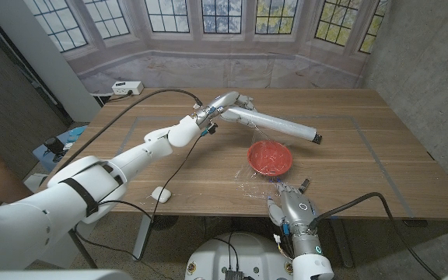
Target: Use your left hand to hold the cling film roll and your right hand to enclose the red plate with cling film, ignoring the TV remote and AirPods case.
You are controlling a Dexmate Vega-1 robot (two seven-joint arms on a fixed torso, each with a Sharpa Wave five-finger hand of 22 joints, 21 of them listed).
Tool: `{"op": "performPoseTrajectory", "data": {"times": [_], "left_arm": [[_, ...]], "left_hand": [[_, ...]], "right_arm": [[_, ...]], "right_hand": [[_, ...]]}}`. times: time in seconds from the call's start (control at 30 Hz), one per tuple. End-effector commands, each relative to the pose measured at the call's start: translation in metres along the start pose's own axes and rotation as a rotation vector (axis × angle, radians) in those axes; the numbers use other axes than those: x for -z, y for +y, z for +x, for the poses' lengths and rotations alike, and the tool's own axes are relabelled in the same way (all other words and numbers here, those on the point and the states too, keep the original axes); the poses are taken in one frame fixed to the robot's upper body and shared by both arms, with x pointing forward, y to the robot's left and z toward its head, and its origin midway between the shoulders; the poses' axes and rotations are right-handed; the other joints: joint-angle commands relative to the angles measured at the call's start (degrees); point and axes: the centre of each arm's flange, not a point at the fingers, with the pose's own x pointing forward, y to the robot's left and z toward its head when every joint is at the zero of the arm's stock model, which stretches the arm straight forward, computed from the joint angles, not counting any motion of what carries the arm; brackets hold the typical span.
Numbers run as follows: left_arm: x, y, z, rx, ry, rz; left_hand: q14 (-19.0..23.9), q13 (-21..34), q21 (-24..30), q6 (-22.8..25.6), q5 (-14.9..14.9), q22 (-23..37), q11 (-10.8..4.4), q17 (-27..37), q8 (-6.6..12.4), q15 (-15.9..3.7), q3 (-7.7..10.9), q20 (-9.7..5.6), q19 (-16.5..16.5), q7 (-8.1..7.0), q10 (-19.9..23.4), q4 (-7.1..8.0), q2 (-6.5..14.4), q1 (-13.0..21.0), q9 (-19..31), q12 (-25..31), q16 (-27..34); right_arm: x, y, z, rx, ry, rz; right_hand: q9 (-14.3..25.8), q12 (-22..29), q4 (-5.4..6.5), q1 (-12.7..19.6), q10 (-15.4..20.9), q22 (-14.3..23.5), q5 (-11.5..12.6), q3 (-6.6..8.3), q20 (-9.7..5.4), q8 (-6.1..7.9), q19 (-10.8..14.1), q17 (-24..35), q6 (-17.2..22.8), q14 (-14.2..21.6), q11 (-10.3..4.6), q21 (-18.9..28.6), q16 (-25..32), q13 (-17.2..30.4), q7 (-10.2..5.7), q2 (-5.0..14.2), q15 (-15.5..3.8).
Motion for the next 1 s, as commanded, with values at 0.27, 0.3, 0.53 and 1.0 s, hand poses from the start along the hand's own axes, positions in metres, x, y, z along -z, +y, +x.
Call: {"op": "performPoseTrajectory", "data": {"times": [0.27,0.3,0.53,1.0], "left_arm": [[0.002,0.000,-0.004,-0.014,0.011,0.010],[0.002,0.000,-0.004,-0.014,0.011,0.011],[0.004,-0.002,-0.004,-0.012,0.014,0.015],[0.015,-0.003,-0.011,-0.007,0.033,0.042]], "left_hand": [[-0.3,0.3,0.1,0.2,0.1,0.2,-0.04,0.0,0.38,-0.04,-0.26,-0.28,0.0,-0.27,0.1,-0.02,18.9,18.2,0.2,0.0,0.0],[-0.3,0.3,0.1,0.2,0.1,0.2,-0.04,0.0,0.39,-0.05,-0.27,-0.30,0.0,-0.31,0.1,-0.04,18.9,18.2,0.2,0.0,0.0],[-0.3,0.3,0.1,0.2,0.1,0.2,-0.01,0.0,0.40,-0.05,-0.27,-0.27,0.0,-0.36,0.1,-0.02,18.9,18.2,0.2,0.0,0.0],[-0.4,0.3,0.1,0.2,0.1,0.2,0.02,0.0,0.40,-0.05,-0.29,-0.30,0.0,-0.22,0.0,-0.03,18.9,18.2,0.2,-0.1,-0.1]], "right_arm": [[0.008,0.020,0.002,-0.001,0.048,-0.054],[0.008,0.021,0.002,-0.002,0.051,-0.053],[0.010,0.025,0.002,-0.010,0.065,-0.043],[0.014,0.030,0.002,-0.030,0.085,-0.021]], "right_hand": [[0.2,0.1,0.53,0.1,0.6,-0.1,0.2,0.80,-3.56,0.14,0.8,0.3,0.7,0.9,-0.09,0.0,0.4,0.1,0.14,0.50,-4.30],[0.2,0.1,0.57,0.1,0.6,-0.1,0.2,0.83,-3.60,0.14,0.8,0.4,0.8,0.9,-0.12,0.1,0.4,0.1,0.11,0.47,-4.32],[0.2,0.1,0.78,0.1,0.7,-0.1,0.2,1.07,-3.61,0.15,1.0,0.4,1.0,1.1,0.00,0.0,0.4,0.1,0.26,0.42,-4.28],[0.2,0.0,1.28,-0.1,0.8,-0.1,0.1,1.45,-3.55,0.10,1.3,0.5,1.4,1.3,0.19,0.0,0.4,0.1,0.36,0.23,-4.21]]}}
